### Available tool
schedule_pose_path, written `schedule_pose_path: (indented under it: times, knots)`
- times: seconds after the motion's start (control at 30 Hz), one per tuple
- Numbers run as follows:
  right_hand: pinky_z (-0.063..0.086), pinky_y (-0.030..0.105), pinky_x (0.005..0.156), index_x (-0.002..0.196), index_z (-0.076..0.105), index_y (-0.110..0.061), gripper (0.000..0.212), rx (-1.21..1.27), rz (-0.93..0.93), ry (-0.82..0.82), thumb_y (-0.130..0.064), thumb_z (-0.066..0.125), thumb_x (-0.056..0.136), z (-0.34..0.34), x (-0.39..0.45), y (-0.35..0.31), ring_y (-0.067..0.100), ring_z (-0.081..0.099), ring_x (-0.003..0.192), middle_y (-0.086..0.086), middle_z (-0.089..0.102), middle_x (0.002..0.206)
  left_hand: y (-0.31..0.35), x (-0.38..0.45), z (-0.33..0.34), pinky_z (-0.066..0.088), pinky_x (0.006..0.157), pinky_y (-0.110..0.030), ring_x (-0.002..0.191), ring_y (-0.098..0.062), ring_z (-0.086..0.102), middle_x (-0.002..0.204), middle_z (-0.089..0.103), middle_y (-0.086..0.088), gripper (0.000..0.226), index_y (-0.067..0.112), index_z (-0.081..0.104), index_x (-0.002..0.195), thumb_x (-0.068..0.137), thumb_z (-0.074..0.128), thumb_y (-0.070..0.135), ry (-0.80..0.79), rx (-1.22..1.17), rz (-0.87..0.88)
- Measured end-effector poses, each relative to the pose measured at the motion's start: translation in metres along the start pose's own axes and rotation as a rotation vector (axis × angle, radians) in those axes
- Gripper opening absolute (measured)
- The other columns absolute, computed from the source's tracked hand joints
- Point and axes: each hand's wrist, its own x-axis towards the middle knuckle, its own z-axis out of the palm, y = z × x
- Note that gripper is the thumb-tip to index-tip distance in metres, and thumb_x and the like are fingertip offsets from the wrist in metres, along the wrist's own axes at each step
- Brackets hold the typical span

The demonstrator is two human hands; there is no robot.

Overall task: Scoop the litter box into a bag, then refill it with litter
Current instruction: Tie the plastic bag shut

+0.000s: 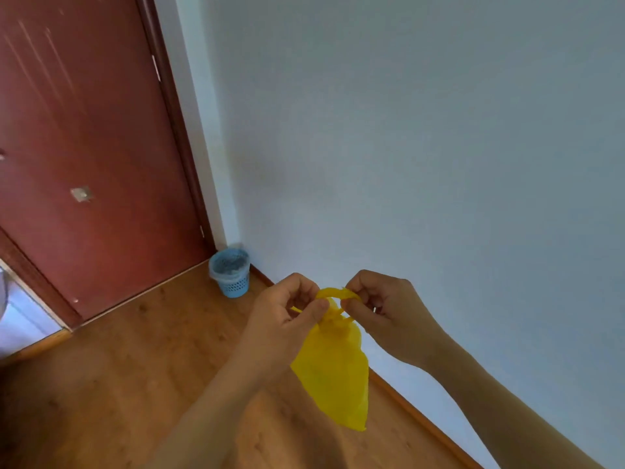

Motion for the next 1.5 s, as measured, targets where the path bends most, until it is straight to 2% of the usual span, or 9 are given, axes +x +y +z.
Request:
schedule_pose_path:
  times: [0.2,0.4,0.6,0.67,0.87,1.03,1.17,1.33,1.5]
  knots:
    - [0.035,0.013,0.051,0.072,0.058,-0.030,0.023,0.086,-0.103,-0.082,-0.017,0.065,0.089,0.026,0.106,0.041,0.005,0.046,0.052,-0.011,0.053,0.057,-0.035,0.076,-0.035,0.045,0.061,-0.022,0.065,-0.004,0.053,0.069,0.062,0.009,0.014,0.009,0.066,0.088,0.091,0.071,0.021,0.092,0.087,-0.048]
    - [0.038,0.016,0.052,0.071,0.053,-0.033,0.023,0.085,-0.203,-0.202,-0.025,0.064,0.090,0.031,0.203,0.069,0.006,0.047,0.056,-0.012,0.051,0.058,-0.052,0.147,-0.056,0.047,0.063,-0.042,0.068,-0.016,0.056,0.077,0.067,-0.010,0.020,0.024,0.066,0.085,0.083,0.068,0.044,0.204,0.119,-0.081]
    - [0.038,0.015,0.054,0.070,0.049,-0.037,0.026,0.061,-0.246,-0.271,-0.031,0.062,0.091,0.048,0.286,0.089,0.005,0.049,0.058,-0.020,0.053,0.061,-0.075,0.211,-0.088,0.047,0.064,-0.057,0.067,-0.020,0.054,0.077,0.066,-0.006,0.023,0.027,0.067,0.086,0.081,0.067,0.050,0.296,0.168,-0.100]
    - [0.037,0.017,0.053,0.069,0.049,-0.037,0.025,0.061,-0.246,-0.293,-0.032,0.062,0.090,0.058,0.314,0.096,0.006,0.048,0.057,-0.017,0.052,0.060,-0.087,0.232,-0.102,0.047,0.065,-0.053,0.068,-0.016,0.054,0.075,0.065,-0.004,0.020,0.027,0.067,0.085,0.081,0.067,0.047,0.305,0.166,-0.107]
    - [0.037,0.025,0.050,0.071,0.057,-0.023,0.019,0.041,-0.240,-0.324,-0.023,0.064,0.088,0.109,0.406,0.102,0.006,0.043,0.054,-0.001,0.053,0.060,-0.134,0.291,-0.164,0.041,0.059,-0.017,0.063,-0.002,0.052,0.068,0.061,0.012,0.010,0.021,0.067,0.083,0.085,0.067,0.031,0.325,0.083,-0.126]
    - [0.036,0.017,0.050,0.071,0.057,-0.022,0.019,0.002,-0.210,-0.345,-0.023,0.064,0.088,0.158,0.477,0.089,0.007,0.044,0.053,-0.006,0.052,0.057,-0.166,0.330,-0.232,0.041,0.060,-0.021,0.064,-0.005,0.051,0.069,0.059,0.007,0.020,0.012,0.065,0.086,0.085,0.067,0.032,0.341,0.025,-0.129]
    - [0.035,0.014,0.051,0.069,0.053,-0.032,0.025,0.008,-0.238,-0.353,-0.022,0.065,0.089,0.197,0.531,0.076,0.007,0.046,0.053,-0.011,0.051,0.057,-0.186,0.363,-0.287,0.041,0.061,-0.021,0.065,-0.006,0.053,0.070,0.061,0.009,0.011,0.018,0.066,0.083,0.083,0.067,0.028,0.378,-0.005,-0.131]
    - [0.038,0.014,0.052,0.073,0.055,-0.028,0.021,0.031,-0.260,-0.406,-0.021,0.064,0.090,0.238,0.576,0.077,0.008,0.049,0.056,-0.011,0.052,0.060,-0.214,0.386,-0.329,0.043,0.062,-0.023,0.065,-0.008,0.052,0.068,0.060,0.007,0.005,0.023,0.064,0.083,0.083,0.067,0.028,0.430,-0.021,-0.144]
    - [0.045,0.034,0.054,0.076,0.058,-0.023,0.017,0.061,-0.249,-0.461,-0.027,0.063,0.092,0.267,0.628,0.097,0.014,0.050,0.058,-0.003,0.055,0.063,-0.245,0.422,-0.357,0.045,0.064,-0.028,0.068,-0.008,0.053,0.070,0.060,0.005,0.015,0.026,0.065,0.083,0.079,0.067,0.040,0.437,0.013,-0.195]
